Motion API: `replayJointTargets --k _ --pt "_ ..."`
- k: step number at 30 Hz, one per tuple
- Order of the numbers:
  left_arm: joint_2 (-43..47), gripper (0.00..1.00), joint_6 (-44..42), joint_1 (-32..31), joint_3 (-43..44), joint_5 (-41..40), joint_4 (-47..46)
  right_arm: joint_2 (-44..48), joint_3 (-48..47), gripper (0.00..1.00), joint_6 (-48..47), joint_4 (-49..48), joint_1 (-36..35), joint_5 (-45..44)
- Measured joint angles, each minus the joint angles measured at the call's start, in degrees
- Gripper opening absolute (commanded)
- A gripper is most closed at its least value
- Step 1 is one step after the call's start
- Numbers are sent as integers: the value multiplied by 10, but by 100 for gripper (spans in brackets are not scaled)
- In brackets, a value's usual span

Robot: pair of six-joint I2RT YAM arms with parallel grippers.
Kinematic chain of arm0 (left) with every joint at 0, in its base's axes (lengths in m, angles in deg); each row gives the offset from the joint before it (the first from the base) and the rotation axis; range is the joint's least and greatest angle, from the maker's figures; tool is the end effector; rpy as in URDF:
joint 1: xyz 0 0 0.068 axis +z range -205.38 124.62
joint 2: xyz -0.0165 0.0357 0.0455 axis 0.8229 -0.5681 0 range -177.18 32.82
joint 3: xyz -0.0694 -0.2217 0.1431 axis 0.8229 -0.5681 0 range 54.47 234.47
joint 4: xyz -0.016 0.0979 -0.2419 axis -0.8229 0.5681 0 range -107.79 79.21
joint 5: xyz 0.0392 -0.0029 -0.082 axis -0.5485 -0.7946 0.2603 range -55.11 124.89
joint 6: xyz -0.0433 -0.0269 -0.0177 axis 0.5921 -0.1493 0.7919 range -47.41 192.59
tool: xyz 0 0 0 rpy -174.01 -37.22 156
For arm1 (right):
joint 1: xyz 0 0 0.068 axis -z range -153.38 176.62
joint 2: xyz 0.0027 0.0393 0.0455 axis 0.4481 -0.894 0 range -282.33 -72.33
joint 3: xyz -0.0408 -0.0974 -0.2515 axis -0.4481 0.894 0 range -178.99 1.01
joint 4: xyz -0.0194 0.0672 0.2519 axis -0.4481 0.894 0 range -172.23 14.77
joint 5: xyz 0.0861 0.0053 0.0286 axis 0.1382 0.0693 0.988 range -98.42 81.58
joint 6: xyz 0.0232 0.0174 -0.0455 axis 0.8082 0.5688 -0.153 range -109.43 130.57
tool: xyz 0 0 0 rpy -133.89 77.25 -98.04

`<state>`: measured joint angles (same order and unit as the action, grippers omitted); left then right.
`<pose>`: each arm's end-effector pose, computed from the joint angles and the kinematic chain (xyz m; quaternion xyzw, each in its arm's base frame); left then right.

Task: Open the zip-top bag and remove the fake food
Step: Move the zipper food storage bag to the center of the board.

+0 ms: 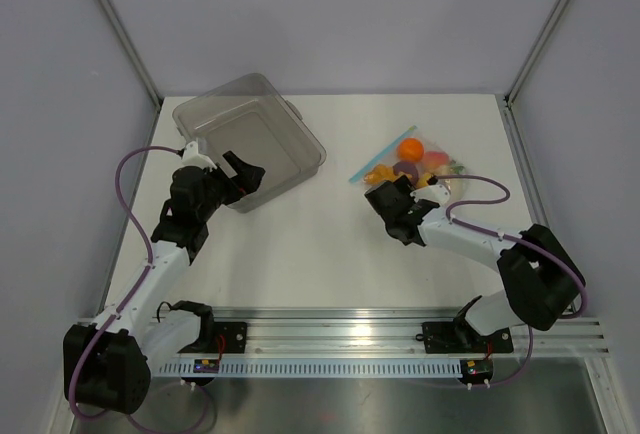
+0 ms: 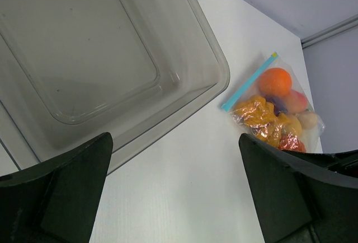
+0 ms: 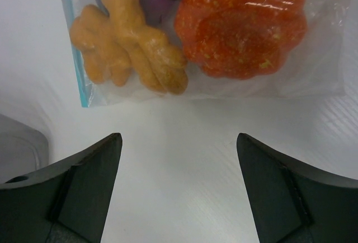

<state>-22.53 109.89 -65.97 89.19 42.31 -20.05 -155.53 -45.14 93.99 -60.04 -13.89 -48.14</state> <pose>0.2194 -0.0458 0.2660 -0.1501 0.7961 -0.2848 0.5124 0.2217 0.1596 0.1888 0.4155 0.8111 0.0661 0.4064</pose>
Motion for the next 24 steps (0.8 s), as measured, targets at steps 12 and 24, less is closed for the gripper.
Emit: replayJointTargets --k 12,24 --pt "0 99 0 0 0 1 0 -36 -5 93 -14 -18 49 -21" --pt "0 99 0 0 0 2 0 -68 -6 69 -27 -40 72 9"
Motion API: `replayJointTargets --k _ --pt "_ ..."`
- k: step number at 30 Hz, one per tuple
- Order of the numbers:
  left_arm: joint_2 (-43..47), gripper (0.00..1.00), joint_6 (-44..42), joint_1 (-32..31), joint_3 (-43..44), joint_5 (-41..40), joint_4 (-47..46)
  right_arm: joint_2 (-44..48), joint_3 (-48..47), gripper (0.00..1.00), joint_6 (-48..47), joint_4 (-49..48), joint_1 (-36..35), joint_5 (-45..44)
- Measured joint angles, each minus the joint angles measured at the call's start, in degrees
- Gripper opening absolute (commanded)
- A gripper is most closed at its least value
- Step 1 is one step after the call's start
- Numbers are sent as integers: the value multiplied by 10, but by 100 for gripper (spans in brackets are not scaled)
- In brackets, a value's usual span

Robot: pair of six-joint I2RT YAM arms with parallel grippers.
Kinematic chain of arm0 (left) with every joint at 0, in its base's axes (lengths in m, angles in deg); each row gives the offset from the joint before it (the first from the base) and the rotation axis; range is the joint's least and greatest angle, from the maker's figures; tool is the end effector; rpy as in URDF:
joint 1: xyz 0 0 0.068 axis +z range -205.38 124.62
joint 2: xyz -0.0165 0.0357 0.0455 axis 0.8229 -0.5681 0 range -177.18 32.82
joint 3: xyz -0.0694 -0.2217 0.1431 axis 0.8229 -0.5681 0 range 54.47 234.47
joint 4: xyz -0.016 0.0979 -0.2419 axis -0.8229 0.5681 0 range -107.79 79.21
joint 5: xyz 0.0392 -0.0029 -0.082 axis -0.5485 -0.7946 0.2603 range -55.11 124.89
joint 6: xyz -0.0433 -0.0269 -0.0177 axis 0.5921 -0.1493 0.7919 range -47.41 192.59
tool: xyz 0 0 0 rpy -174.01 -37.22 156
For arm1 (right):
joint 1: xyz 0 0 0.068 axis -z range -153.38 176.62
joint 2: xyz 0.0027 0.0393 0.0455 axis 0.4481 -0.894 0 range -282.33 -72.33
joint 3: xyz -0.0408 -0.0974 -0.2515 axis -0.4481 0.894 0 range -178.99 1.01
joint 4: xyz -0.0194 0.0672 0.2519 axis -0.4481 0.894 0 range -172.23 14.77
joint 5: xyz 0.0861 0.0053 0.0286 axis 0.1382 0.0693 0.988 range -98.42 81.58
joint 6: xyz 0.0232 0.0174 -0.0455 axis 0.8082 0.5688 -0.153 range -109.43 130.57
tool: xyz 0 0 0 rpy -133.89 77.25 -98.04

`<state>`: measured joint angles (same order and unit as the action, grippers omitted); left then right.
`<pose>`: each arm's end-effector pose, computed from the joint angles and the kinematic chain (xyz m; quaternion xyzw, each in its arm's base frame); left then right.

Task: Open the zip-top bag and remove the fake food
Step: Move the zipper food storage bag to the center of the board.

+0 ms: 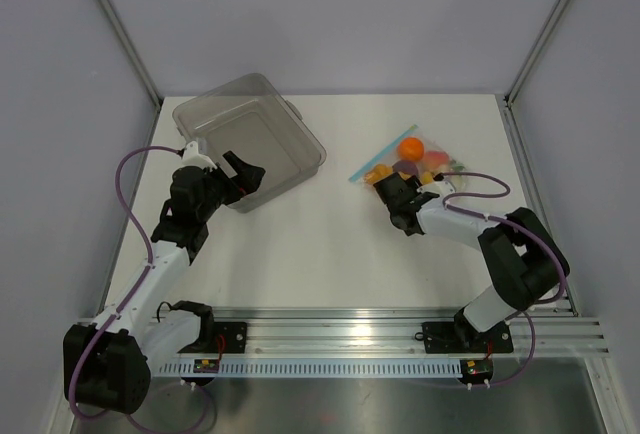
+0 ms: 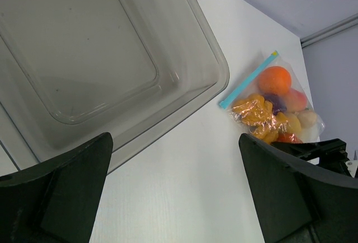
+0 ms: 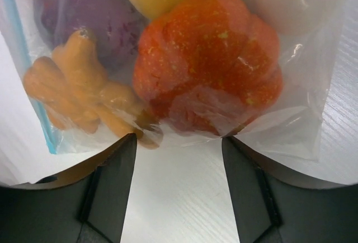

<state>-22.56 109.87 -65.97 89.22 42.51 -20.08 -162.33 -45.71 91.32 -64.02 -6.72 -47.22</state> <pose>0.2195 -0.0460 0.2662 -0.1489 0.7961 -0.2861 0.5120 0.2529 0.1397 0.1638 0.4424 0.8042 0.0197 0.3965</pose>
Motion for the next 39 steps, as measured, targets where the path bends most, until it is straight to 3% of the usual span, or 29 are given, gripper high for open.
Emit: replayJointTargets --k 9,10,18,24,28,35,39 --pt "-4 99 0 0 0 3 0 -28 -26 54 12 27 12 5" --pt "-4 99 0 0 0 3 0 -28 -26 42 13 29 15 5" --pt "-4 99 0 0 0 7 0 -41 -29 0 17 52 37 4" --pt "-5 99 0 0 0 8 0 -42 -30 0 -40 44 38 5" --pt "-8 99 0 0 0 8 0 -38 -30 0 -148 9 34 25" --pt "-8 99 0 0 0 8 0 17 17 0 -367 -161 9 168" --pt "-8 99 0 0 0 8 0 61 40 0 -452 -196 -12 217"
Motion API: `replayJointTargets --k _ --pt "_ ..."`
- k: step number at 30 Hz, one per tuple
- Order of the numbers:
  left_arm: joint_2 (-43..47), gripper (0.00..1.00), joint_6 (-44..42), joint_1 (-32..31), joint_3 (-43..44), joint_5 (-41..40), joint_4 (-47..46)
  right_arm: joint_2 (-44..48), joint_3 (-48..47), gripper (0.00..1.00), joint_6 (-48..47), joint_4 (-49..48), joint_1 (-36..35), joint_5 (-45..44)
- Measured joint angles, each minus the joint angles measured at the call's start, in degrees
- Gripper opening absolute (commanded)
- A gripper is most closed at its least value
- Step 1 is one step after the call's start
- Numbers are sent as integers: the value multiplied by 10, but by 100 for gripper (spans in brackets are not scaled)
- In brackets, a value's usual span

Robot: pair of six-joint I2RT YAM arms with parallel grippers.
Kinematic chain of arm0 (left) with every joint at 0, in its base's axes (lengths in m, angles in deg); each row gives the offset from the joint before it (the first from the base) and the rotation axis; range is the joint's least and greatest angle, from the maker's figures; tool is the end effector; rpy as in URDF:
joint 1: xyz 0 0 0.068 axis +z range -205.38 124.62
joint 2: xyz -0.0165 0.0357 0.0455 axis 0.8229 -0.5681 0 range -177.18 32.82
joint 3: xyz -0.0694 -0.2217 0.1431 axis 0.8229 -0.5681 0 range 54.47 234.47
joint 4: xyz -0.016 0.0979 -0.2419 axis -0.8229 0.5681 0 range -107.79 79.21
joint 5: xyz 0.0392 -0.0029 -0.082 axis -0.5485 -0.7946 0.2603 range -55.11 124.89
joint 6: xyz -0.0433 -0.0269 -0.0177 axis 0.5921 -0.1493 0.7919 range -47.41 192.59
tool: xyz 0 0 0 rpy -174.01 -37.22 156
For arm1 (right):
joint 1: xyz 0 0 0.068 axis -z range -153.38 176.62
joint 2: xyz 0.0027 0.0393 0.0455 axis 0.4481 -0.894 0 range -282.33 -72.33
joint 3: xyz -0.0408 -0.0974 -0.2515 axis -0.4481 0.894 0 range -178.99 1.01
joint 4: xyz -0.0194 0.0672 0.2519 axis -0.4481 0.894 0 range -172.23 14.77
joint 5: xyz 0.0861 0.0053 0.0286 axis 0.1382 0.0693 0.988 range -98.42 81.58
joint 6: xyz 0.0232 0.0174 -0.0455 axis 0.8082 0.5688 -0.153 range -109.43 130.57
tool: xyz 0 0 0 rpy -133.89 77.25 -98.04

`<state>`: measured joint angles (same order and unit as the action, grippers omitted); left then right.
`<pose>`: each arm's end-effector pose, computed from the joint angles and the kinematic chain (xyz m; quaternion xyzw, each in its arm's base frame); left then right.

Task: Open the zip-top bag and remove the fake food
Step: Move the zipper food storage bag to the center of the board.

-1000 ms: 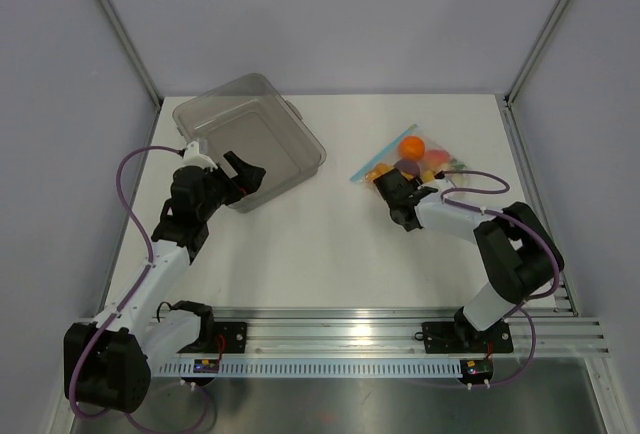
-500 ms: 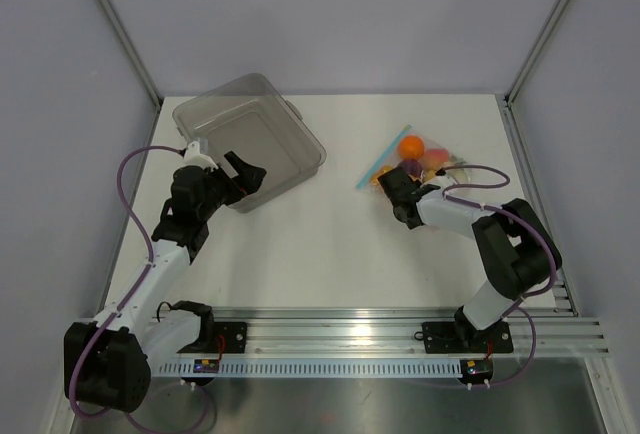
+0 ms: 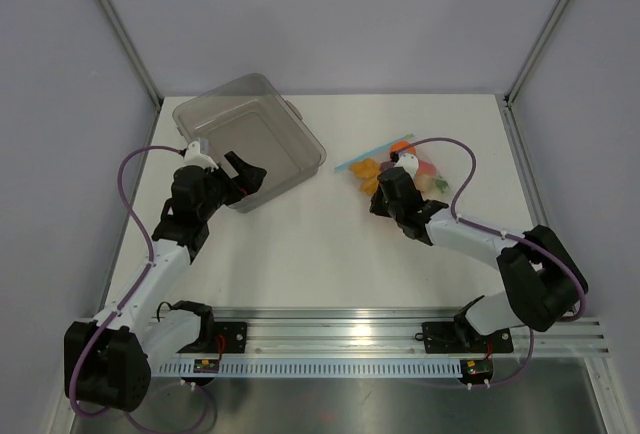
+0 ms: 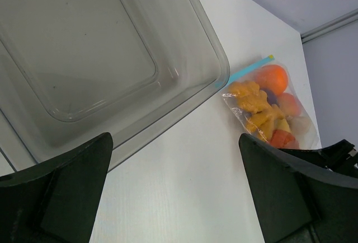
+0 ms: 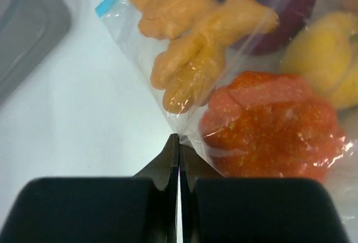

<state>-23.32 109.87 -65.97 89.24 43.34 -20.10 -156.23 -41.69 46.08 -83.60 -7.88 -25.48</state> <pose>0.2213 -0.0469 0.2636 -0.1459 0.8002 -0.2895 0.5046 0.2521 0.1606 0.1905 0.0708 0.8951 0.1304 0.4205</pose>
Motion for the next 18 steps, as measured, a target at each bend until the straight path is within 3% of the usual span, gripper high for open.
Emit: replayJointTargets --k 7,12,18 --pt "0 99 0 -1 0 0 0 68 0 0 -99 -2 -22 43" --pt "-6 99 -1 -5 1 5 -2 178 10 0 -139 20 -26 68" --pt "-49 99 -15 -61 33 4 0 256 12 0 -161 44 -26 74"
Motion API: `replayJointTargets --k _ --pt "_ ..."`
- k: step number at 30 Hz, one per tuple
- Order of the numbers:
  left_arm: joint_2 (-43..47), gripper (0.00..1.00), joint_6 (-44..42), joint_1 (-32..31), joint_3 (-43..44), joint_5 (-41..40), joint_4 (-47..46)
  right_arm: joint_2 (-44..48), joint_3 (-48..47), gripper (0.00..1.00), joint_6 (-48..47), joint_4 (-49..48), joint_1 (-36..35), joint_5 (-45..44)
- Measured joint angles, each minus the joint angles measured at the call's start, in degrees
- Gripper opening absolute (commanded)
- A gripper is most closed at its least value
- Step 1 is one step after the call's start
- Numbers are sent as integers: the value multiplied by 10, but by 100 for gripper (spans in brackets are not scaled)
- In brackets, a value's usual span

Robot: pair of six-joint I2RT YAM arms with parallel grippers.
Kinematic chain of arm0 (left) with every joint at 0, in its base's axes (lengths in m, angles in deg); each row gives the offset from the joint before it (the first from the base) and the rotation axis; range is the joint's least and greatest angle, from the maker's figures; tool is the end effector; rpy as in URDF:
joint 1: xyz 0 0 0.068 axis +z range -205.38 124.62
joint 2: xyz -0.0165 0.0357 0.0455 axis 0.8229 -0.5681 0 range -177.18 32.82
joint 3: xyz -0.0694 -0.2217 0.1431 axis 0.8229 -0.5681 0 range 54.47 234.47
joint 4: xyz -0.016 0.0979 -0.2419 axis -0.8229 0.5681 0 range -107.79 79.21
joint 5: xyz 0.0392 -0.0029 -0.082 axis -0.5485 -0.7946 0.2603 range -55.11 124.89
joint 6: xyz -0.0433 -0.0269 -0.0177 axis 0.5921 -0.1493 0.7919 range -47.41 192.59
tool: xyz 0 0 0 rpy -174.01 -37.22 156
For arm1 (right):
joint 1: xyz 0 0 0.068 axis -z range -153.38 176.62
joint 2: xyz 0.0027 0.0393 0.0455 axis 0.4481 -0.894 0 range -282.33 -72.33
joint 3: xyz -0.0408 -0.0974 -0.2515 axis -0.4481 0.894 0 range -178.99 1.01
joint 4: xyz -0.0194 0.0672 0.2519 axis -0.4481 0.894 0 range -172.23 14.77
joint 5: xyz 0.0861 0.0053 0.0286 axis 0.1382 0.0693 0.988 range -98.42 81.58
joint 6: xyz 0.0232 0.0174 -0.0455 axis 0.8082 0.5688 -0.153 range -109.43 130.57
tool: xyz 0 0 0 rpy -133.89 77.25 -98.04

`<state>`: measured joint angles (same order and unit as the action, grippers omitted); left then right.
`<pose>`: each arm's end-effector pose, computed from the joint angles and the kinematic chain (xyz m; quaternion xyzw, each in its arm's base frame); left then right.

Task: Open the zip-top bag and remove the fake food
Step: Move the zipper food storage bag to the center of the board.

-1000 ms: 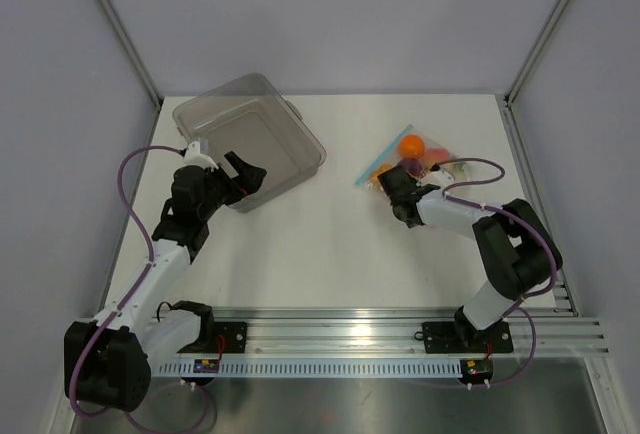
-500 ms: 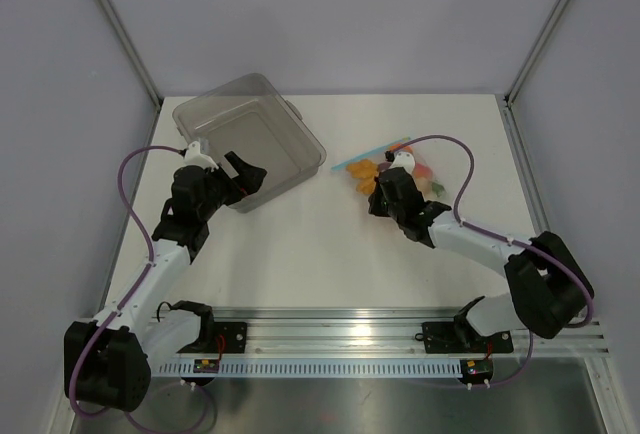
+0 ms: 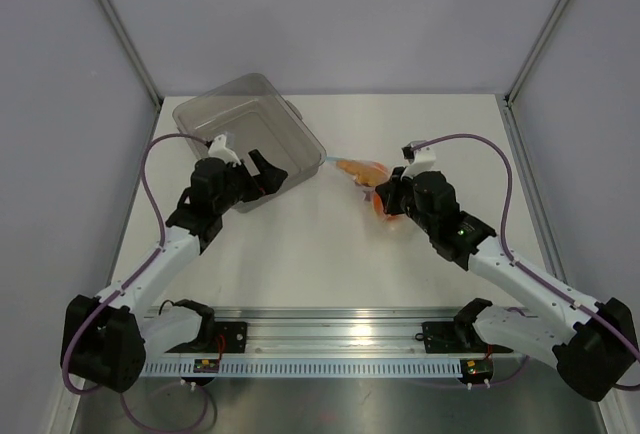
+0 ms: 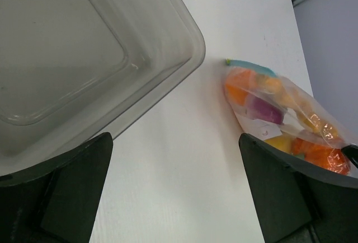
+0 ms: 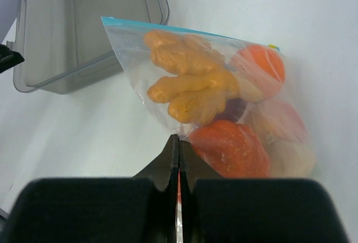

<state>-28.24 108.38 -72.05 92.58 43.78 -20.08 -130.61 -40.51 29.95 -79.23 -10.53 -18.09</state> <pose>0.2316 -0.0752 0.2657 -0.0928 0.8159 -0.3077 0.4806 0.1915 0.1376 0.2879 -0.0780 0.8128 0.2107 0.5375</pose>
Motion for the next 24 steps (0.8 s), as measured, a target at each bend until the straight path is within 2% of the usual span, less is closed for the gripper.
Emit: replayJointTargets --k 7,16,21,24 --pt "-53 99 21 -31 24 1 -9 -9 7 0 -3 6 -1 32" --pt "-74 99 120 -38 24 -1 -39 -10 15 0 -3 7 -4 71" --pt "-104 98 167 -71 35 -17 -23 -11 16 0 -3 6 -8 80" --pt "-117 93 193 -92 43 -18 -23 -17 16 0 -3 1 -10 85"
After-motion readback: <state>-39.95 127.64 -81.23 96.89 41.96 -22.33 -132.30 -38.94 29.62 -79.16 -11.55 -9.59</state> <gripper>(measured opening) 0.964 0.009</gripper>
